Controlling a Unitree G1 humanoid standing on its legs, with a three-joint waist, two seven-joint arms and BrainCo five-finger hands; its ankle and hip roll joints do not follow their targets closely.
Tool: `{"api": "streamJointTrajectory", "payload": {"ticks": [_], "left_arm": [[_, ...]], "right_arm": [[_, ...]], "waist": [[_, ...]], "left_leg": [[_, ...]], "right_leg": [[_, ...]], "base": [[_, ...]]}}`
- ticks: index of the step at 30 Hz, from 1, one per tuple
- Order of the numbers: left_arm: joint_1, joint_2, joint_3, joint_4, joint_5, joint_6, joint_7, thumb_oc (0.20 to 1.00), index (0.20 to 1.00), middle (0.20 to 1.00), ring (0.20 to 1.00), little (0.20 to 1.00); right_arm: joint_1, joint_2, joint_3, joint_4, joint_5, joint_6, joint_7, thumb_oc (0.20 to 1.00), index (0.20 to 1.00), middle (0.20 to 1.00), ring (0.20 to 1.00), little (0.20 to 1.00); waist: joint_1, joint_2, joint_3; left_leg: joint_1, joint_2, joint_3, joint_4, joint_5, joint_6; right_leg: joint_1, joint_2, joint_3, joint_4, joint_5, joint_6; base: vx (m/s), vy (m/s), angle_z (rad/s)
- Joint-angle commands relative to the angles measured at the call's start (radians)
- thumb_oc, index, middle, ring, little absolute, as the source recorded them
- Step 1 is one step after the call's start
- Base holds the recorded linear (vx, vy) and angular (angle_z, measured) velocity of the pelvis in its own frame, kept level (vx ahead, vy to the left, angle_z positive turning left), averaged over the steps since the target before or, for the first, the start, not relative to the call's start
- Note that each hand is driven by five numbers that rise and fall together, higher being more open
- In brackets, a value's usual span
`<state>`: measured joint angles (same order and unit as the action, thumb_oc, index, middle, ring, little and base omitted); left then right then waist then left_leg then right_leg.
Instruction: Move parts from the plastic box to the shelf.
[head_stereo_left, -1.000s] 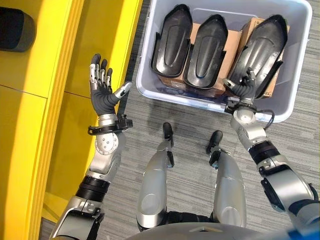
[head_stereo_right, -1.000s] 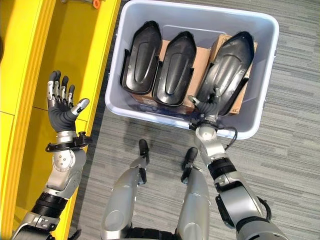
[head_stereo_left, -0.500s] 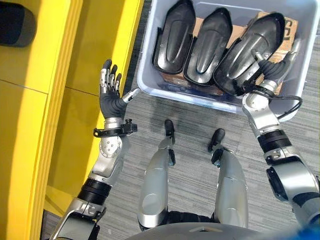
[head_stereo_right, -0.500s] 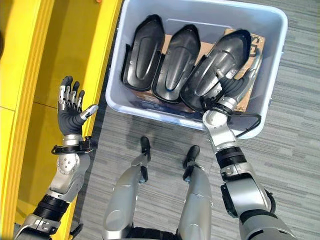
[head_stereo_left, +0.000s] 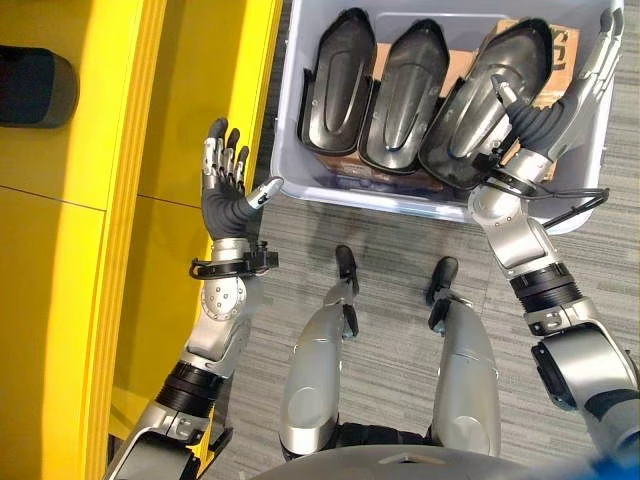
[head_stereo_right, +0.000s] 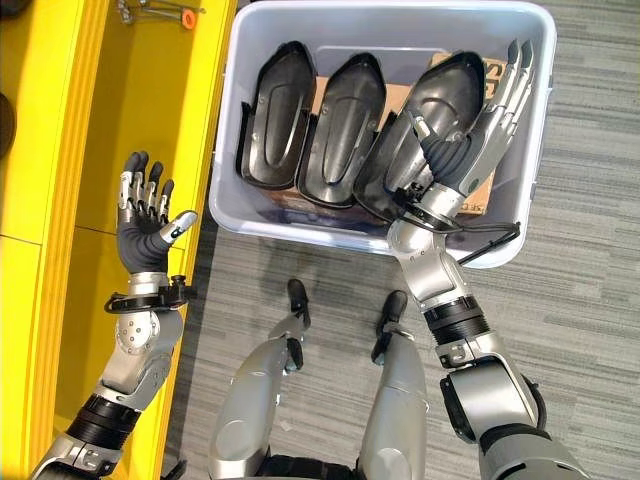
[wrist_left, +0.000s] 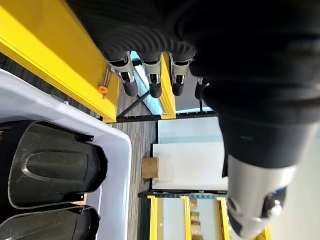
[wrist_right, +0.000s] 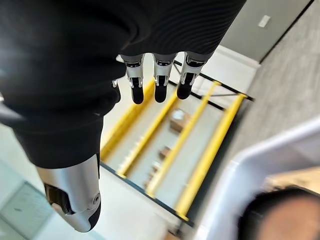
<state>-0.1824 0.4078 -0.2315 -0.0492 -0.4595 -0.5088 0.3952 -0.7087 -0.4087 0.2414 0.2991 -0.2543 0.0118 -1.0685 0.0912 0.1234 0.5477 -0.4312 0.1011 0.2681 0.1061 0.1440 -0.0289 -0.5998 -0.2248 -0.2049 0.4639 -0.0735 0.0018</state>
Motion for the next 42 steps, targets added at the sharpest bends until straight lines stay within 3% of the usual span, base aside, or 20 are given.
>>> {"api": "streamJointTrajectory", "payload": {"ticks": [1,2,10,17,28,33,36,38,42], "left_arm": [[0.007,0.002,0.007,-0.088,0.001,-0.058,-0.003,1.000,1.000,1.000,1.000,1.000],[0.011,0.003,0.003,-0.085,0.001,-0.056,-0.001,1.000,1.000,1.000,1.000,1.000],[-0.006,-0.005,-0.009,-0.065,0.024,-0.060,0.037,1.000,1.000,1.000,1.000,1.000],[-0.018,-0.007,-0.018,-0.055,0.040,-0.059,0.053,1.000,1.000,1.000,1.000,1.000],[-0.038,0.002,-0.019,-0.036,0.046,-0.029,0.053,1.000,1.000,1.000,1.000,1.000],[-0.039,0.016,-0.022,-0.043,0.049,-0.030,0.054,1.000,1.000,1.000,1.000,1.000],[-0.043,0.016,-0.019,-0.039,0.045,-0.032,0.055,1.000,1.000,1.000,1.000,1.000],[-0.051,0.016,-0.020,-0.023,0.044,-0.014,0.018,1.000,1.000,1.000,1.000,1.000],[-0.055,0.020,-0.030,-0.010,0.026,-0.003,0.013,1.000,1.000,1.000,1.000,1.000]], "right_arm": [[-0.025,-0.016,-0.004,-0.002,0.088,0.002,0.005,1.000,1.000,1.000,1.000,1.000],[-0.015,-0.011,-0.002,0.011,0.107,0.002,0.004,1.000,1.000,1.000,1.000,1.000],[0.031,0.030,-0.032,0.118,0.372,-0.088,0.021,1.000,1.000,1.000,1.000,1.000],[0.047,0.050,-0.024,0.184,0.452,-0.144,0.059,1.000,1.000,1.000,1.000,1.000],[-0.022,0.036,-0.004,0.259,0.433,-0.125,0.093,1.000,1.000,1.000,1.000,1.000],[-0.051,0.027,-0.010,0.297,0.512,-0.095,0.109,1.000,1.000,1.000,1.000,1.000],[-0.057,0.033,-0.019,0.318,0.607,-0.087,0.117,1.000,1.000,1.000,1.000,1.000],[-0.051,0.056,-0.044,0.401,0.824,-0.116,0.192,1.000,1.000,1.000,1.000,1.000],[-0.057,0.061,-0.055,0.462,0.915,-0.139,0.231,1.000,1.000,1.000,1.000,1.000]], "waist": [[-0.010,0.033,-0.028],[-0.012,0.030,-0.028],[-0.018,0.020,-0.028],[-0.016,0.012,-0.028],[0.008,0.007,-0.028],[0.023,0.007,-0.028],[0.025,0.006,-0.028],[0.031,0.003,-0.028],[0.036,0.004,-0.028]], "left_leg": [[-0.043,-0.008,-0.069,0.068,-0.119,-0.008],[-0.023,-0.012,-0.078,0.071,-0.140,-0.017],[-0.042,-0.010,-0.079,0.070,-0.139,-0.016],[-0.067,-0.006,-0.082,0.074,-0.136,-0.015],[-0.118,-0.013,-0.097,0.103,-0.136,-0.012],[-0.141,-0.018,-0.101,0.122,-0.141,-0.008],[-0.145,-0.019,-0.102,0.127,-0.145,-0.007],[-0.153,-0.019,-0.104,0.135,-0.148,-0.006],[-0.162,-0.016,-0.105,0.146,-0.151,-0.004]], "right_leg": [[0.044,0.004,-0.012,-0.042,-0.040,0.031],[0.062,0.001,-0.003,-0.035,-0.062,0.040],[0.043,0.005,-0.007,-0.027,-0.061,0.040],[0.025,0.010,-0.010,-0.026,-0.058,0.039],[-0.004,0.006,-0.022,-0.008,-0.055,0.041],[-0.014,0.002,-0.027,0.000,-0.054,0.043],[-0.016,0.002,-0.027,0.003,-0.054,0.044],[-0.016,0.001,-0.031,0.000,-0.052,0.046],[-0.021,0.002,-0.031,0.008,-0.053,0.045]], "base": [[0.00,0.000,0.00],[0.00,0.017,-0.03],[0.01,0.003,-0.01],[0.00,0.000,0.00],[0.00,0.001,0.01],[0.03,0.033,0.12],[0.00,0.000,0.00],[0.04,0.006,0.00],[0.00,0.000,0.00]]}}
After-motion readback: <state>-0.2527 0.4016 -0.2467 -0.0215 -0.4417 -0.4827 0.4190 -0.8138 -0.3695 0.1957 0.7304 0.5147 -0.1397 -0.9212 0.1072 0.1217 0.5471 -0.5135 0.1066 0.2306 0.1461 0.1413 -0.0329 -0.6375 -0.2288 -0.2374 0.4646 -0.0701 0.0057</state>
